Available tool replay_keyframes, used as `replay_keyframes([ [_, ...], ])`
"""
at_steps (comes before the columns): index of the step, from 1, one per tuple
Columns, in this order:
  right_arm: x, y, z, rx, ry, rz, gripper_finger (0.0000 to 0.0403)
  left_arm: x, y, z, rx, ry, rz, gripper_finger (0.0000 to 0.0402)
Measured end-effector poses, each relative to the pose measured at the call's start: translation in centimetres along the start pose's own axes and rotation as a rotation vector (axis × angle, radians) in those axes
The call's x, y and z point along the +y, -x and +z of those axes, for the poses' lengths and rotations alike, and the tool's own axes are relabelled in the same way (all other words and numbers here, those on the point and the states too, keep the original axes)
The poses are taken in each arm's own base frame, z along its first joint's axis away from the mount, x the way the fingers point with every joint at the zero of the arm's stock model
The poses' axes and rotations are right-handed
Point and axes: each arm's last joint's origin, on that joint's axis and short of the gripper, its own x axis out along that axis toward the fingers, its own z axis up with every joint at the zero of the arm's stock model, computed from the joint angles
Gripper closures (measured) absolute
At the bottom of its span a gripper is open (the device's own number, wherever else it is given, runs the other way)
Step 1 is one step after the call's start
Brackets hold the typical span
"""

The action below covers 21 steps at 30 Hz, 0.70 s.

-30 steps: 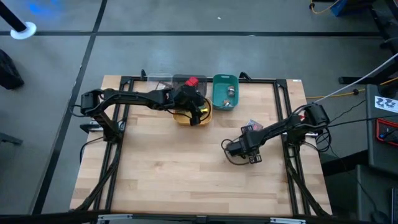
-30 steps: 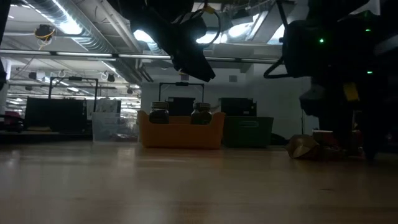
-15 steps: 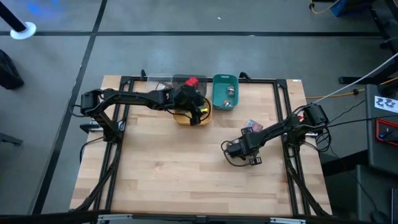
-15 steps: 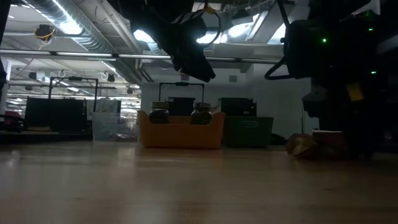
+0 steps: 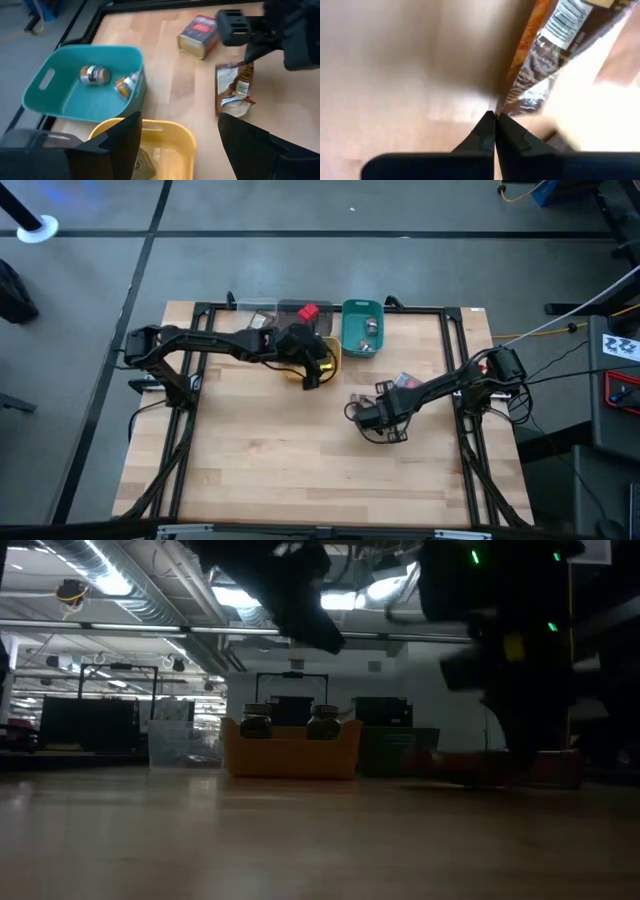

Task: Sort spices by type
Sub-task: Put the orange seasoning bag into the transparent bin

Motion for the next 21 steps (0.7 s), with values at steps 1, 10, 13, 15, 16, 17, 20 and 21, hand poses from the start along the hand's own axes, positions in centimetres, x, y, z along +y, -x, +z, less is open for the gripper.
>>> replay_keyframes([
  [1, -0.1, 0.5, 0.4, -0.022, 0.006, 0.0, 0.0398, -0.2, 0.6, 0.2, -0.004, -0.014, -0.005, 0.0155],
  [10, -1.2, 6.1, 3.6, -0.221, 0.069, -0.097, 0.04, -2.1, 6.0, 1.2, -0.012, 0.081, -0.062, 0.0155],
  [13, -1.6, 7.8, 4.3, -0.28, 0.063, -0.122, 0.04, -3.6, 6.4, 1.2, -0.003, 0.131, -0.108, 0.0155],
  [15, -1.8, 8.7, 4.6, -0.312, 0.054, -0.129, 0.04, -4.9, 6.6, 1.4, -0.011, 0.145, -0.142, 0.0155],
  [16, -1.9, 9.1, 4.7, -0.325, 0.049, -0.133, 0.04, -5.5, 6.7, 1.4, -0.012, 0.149, -0.158, 0.0155],
  [17, -1.9, 9.5, 4.8, -0.336, 0.044, -0.135, 0.04, -6.0, 6.8, 1.4, -0.011, 0.164, -0.173, 0.0155],
  [20, -2.1, 10.1, 5.0, -0.359, 0.031, -0.134, 0.0401, -7.6, 7.2, 1.6, -0.022, 0.256, -0.184, 0.0155],
  [21, -2.1, 10.3, 5.0, -0.366, 0.029, -0.134, 0.0401, -8.0, 7.4, 1.7, -0.028, 0.297, -0.172, 0.0155],
])
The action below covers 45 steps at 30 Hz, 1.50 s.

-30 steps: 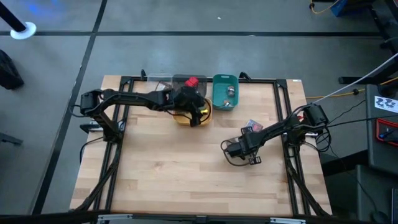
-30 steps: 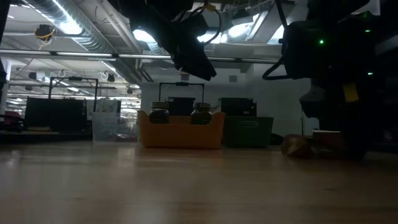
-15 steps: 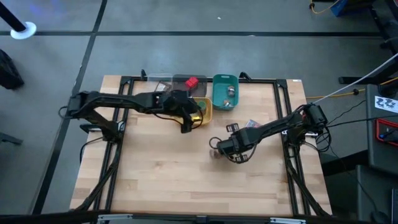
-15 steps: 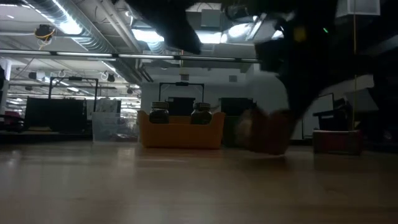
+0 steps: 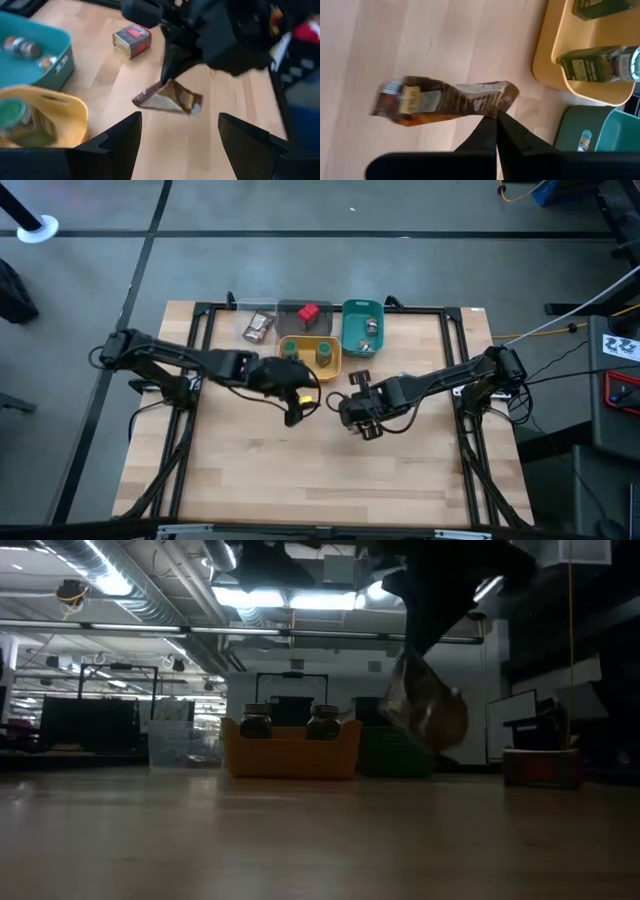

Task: Sort spices by type
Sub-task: Put the orange seasoning bag into the transparent bin

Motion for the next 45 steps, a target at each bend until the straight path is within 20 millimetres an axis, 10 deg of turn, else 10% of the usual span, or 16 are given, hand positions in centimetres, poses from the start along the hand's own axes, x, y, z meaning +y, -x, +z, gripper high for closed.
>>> replay_keyframes([
  [8, -1.7, -0.3, -0.1, 0.009, -0.131, -0.014, 0.0401, -2.3, -1.3, -1.5, -0.043, 0.223, 0.164, 0.0155],
  [21, -4.9, -1.3, -0.8, 0.033, -0.32, 0.088, 0.0402, -3.4, -9.8, -3.8, -0.18, 0.244, 0.286, 0.0155],
  [45, -0.9, -0.1, 0.8, -0.171, 0.36, 0.278, 0.0402, -5.1, -10.4, -6.5, 0.059, -0.266, 0.187, 0.0155],
])
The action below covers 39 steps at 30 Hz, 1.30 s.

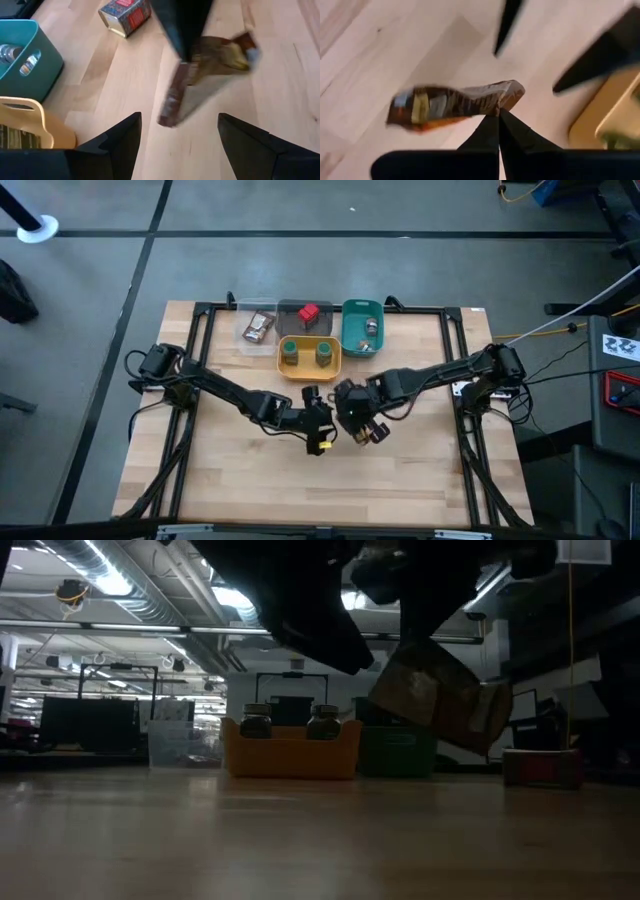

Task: Sort spices by type
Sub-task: Put the orange seasoning bag into the transparent bin

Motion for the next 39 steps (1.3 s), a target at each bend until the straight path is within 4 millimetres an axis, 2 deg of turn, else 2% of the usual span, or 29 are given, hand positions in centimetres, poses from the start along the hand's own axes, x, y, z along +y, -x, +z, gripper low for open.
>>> replay_keyframes([
  [9, 2.1, 0.1, 1.8, 0.021, 0.206, -0.177, 0.0402, -0.3, 0.0, 0.0, 0.01, -0.009, -0.094, 0.0155],
  [15, 3.1, 0.2, 3.0, -0.028, 0.337, -0.216, 0.0402, -0.3, 0.0, 0.1, 0.012, -0.037, -0.148, 0.0155],
  [22, 3.5, 0.3, 3.5, -0.058, 0.381, -0.237, 0.0402, -0.1, -0.2, 0.3, 0.008, -0.027, -0.253, 0.0165],
  [27, 3.4, 0.3, 3.4, -0.052, 0.379, -0.239, 0.0402, -0.1, -0.2, 0.3, 0.01, -0.036, -0.275, 0.0225],
  [36, 3.4, 0.3, 3.4, -0.054, 0.375, -0.239, 0.0395, -0.1, -0.2, 0.3, 0.009, -0.039, -0.275, 0.0382],
  [39, 3.4, 0.3, 3.4, -0.052, 0.375, -0.239, 0.038, -0.1, -0.2, 0.2, 0.017, -0.023, -0.274, 0.0394],
])
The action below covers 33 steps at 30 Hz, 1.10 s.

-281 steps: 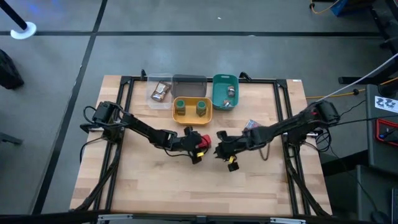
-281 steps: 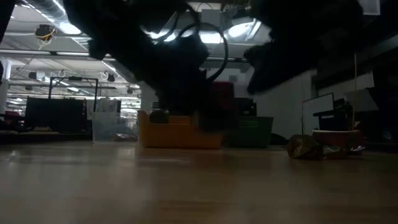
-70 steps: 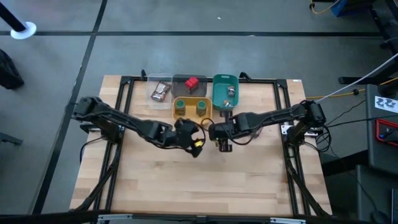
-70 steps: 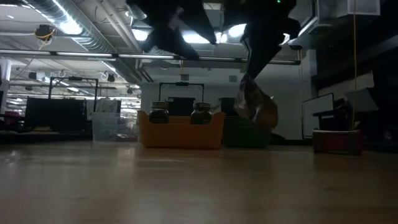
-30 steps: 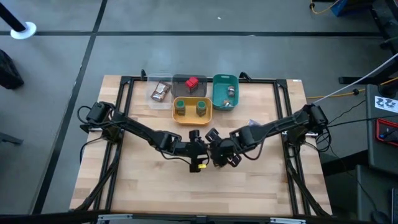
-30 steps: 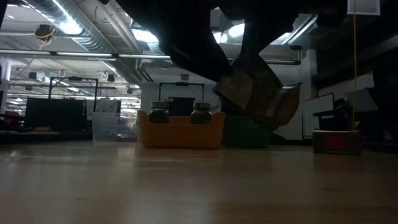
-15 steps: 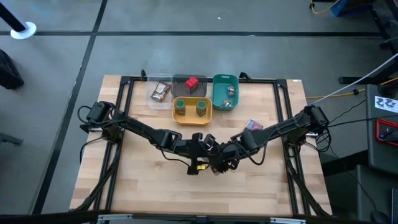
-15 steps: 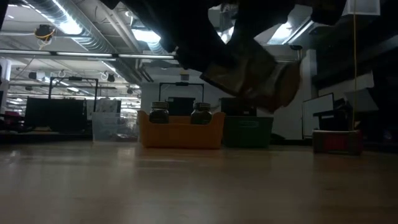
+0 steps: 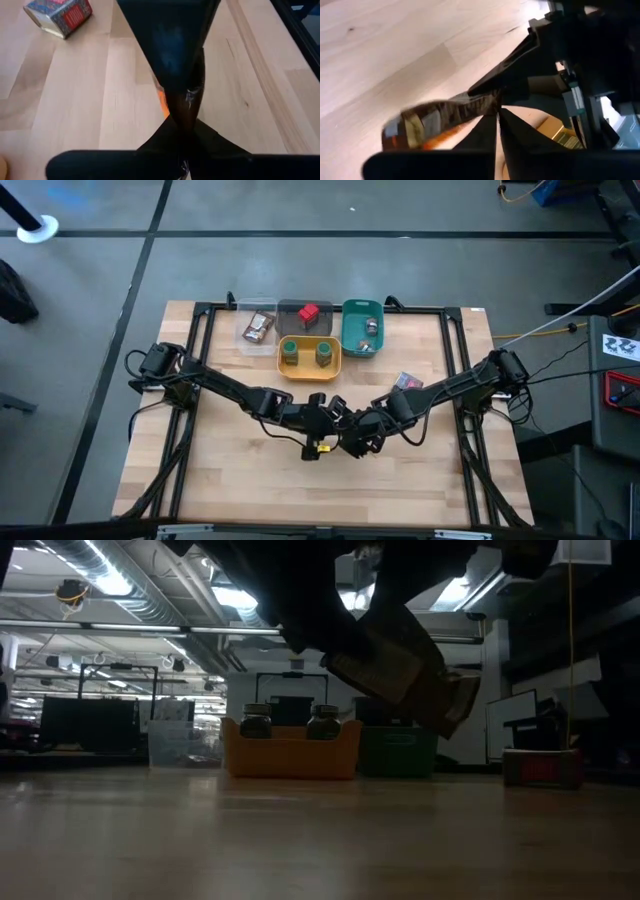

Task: Sort spices by type
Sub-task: Put the orange seasoning bag into the transparent bin

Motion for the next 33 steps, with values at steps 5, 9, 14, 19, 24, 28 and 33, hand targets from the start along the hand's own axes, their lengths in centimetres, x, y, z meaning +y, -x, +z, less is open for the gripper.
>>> replay_keyframes([
  [5, -0.2, 0.0, 0.2, -0.021, -0.036, -0.02, 0.0353, 0.1, 0.1, -0.1, 0.013, 0.007, 0.001, 0.0398],
  [9, -0.4, 0.0, 0.2, -0.006, -0.101, -0.062, 0.0315, 0.7, 0.5, -0.4, 0.064, 0.024, 0.017, 0.0397],
  [14, -0.8, 0.1, -0.3, 0.134, -0.147, -0.214, 0.0268, 2.5, 2.6, -0.1, 0.126, 0.077, 0.059, 0.0399],
  [19, -1.2, 1.7, -1.7, 0.229, -0.202, -0.271, 0.025, 5.1, 6.5, 0.6, 0.155, 0.145, 0.12, 0.04],
  [24, -1.9, 5.2, -4.3, 0.213, -0.388, -0.213, 0.0249, 8.4, 11.9, 1.1, 0.133, 0.222, 0.208, 0.04],
  [28, -2.4, 8.0, -6.8, 0.186, -0.548, -0.162, 0.0249, 11.4, 16.2, 1.2, 0.068, 0.287, 0.335, 0.0401],
  [33, -2.4, 9.9, -9.8, 0.138, -0.659, -0.104, 0.0249, 15.1, 20.8, 0.3, 0.011, 0.396, 0.539, 0.0401],
])
